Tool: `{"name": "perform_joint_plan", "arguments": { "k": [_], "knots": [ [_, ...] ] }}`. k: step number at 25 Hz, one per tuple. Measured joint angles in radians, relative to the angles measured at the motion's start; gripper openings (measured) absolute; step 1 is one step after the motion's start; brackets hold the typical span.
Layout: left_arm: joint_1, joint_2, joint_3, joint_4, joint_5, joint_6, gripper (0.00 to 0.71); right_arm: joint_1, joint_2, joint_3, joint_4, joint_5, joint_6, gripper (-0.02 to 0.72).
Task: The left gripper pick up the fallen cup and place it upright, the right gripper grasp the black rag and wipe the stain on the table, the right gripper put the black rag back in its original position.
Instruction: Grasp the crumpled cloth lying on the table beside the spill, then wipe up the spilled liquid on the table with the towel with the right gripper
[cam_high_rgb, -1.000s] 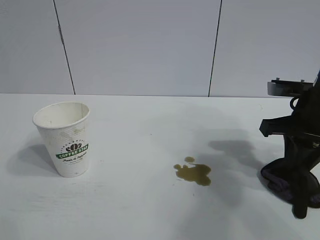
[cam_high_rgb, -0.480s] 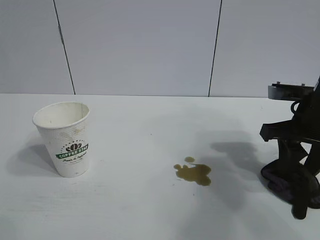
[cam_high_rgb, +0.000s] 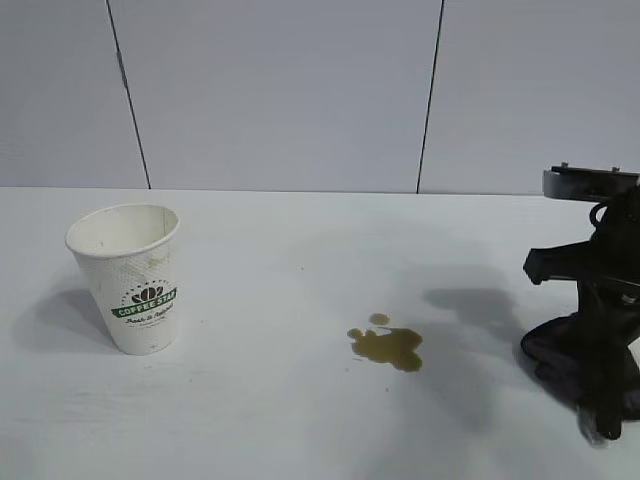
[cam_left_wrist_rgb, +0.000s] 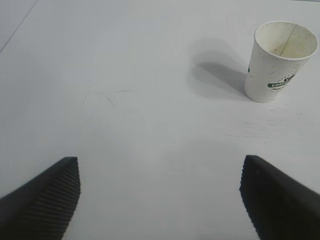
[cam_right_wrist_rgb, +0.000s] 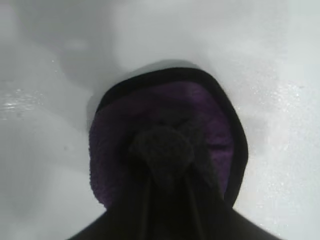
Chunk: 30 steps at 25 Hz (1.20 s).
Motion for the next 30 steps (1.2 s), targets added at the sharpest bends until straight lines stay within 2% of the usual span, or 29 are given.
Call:
{"name": "perform_joint_plan", "arguments": {
  "k": [5, 9, 17, 21, 27, 30],
  "knots": [
    [0.0, 0.0, 0.0, 0.0, 0.0, 0.0, 0.625, 0.059, -0.081, -0.004, 0.184, -0.019, -0.08, 0.083],
    [0.0, 0.0, 0.0, 0.0, 0.0, 0.0, 0.625, 0.178, -0.085, -0.019, 0.254, -0.069, -0.103, 0.083],
    [0.0, 0.0, 0.0, 0.0, 0.0, 0.0, 0.625, 0.389, -0.008, -0.022, 0.278, -0.307, -0.081, 0.083],
    [0.0, 0.0, 0.0, 0.0, 0.0, 0.0, 0.625, 0.44, 0.101, -0.022, 0.283, -0.332, -0.075, 0.083],
    [0.0, 0.0, 0.0, 0.0, 0.0, 0.0, 0.625, 0.442, 0.157, -0.029, 0.294, -0.349, -0.073, 0.083],
    [0.0, 0.0, 0.0, 0.0, 0.0, 0.0, 0.625, 0.442, 0.157, -0.043, 0.268, -0.348, -0.072, 0.083]
  ]
}}
